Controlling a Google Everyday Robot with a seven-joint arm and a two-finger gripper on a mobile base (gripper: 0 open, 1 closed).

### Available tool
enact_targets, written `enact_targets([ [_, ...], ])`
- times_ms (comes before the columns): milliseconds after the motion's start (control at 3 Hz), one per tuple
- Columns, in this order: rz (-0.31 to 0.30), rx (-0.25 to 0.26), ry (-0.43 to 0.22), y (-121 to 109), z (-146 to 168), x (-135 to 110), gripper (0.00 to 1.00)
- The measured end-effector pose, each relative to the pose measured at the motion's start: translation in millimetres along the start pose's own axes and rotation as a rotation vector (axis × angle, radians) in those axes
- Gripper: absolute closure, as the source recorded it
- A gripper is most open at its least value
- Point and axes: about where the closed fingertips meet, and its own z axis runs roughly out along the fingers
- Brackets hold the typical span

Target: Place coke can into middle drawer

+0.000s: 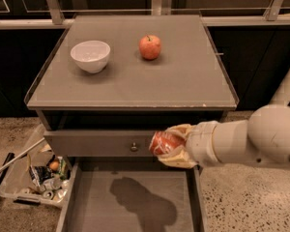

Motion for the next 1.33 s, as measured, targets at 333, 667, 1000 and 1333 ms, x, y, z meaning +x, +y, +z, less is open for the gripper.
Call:
enact_targets([
  [333,-0.019,0.021,0.019,8,55,18,1.00],
  [667,-0.018,0.020,0.019,8,55,18,1.00],
  [1000,0.006,0.003,0.013,12,65,28,1.00],
  [1333,0.037,-0.045,-0.040,28,92,50,1.00],
])
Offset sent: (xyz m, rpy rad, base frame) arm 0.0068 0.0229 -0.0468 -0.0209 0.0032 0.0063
